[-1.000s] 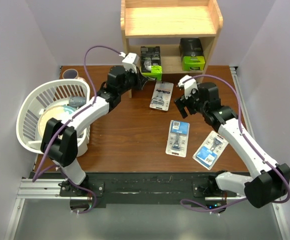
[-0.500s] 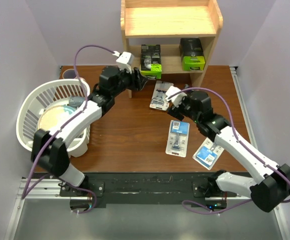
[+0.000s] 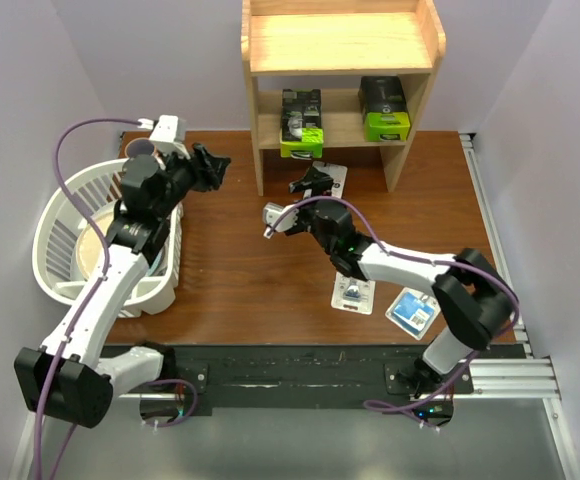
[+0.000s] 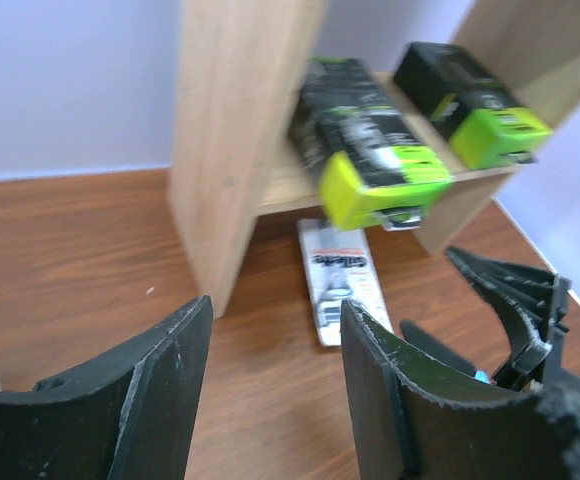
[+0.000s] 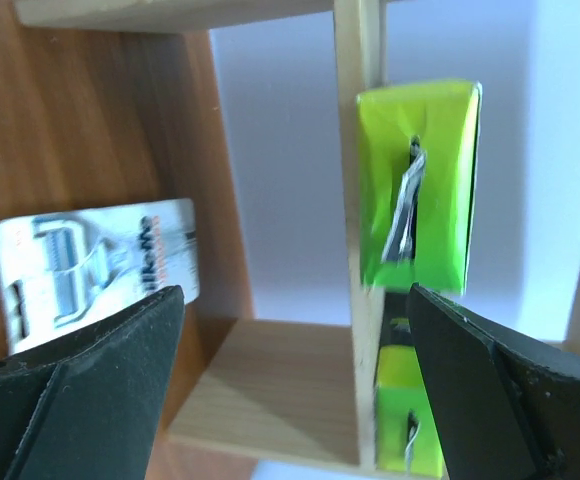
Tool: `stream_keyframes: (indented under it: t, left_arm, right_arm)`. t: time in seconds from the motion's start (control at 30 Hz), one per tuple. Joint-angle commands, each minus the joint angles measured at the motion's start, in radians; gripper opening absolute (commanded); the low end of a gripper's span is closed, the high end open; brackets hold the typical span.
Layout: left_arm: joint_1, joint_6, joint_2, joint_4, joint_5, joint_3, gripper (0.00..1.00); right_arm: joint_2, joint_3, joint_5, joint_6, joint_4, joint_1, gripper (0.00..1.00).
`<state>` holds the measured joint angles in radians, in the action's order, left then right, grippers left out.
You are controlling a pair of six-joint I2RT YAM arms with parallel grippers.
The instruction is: Place and organize the shaving razors onto the shelf
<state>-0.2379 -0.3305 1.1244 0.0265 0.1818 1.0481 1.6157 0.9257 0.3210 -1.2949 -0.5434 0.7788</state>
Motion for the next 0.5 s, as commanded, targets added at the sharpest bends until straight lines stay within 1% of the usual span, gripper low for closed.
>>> stream_keyframes:
  t: [0.0,0.1,0.23,0.47]
  left_arm:
    - [0.063,-0.038,-0.057,0.013,0.031,-0.045,0.58]
    - [0.091,-0.054,-0.081,0.029,0.047,-0.077,0.58]
    - [0.121,-0.087,-0.097,0.05,0.067,-0.111,0.57]
    - [0.134,-0.122,-0.094,0.102,0.096,-0.143,0.56]
  right_arm:
    - [0.045,0.097,0.041,-0.124,-0.216,0.0,0.97]
    - [0.088,0.12,0.049,-0.156,-0.248,0.0,0.98]
    - [0.142,0.127,0.044,-0.24,-0.375,0.002,0.99]
    - [0.219,0.216,0.072,-0.253,-0.345,-0.004,0.99]
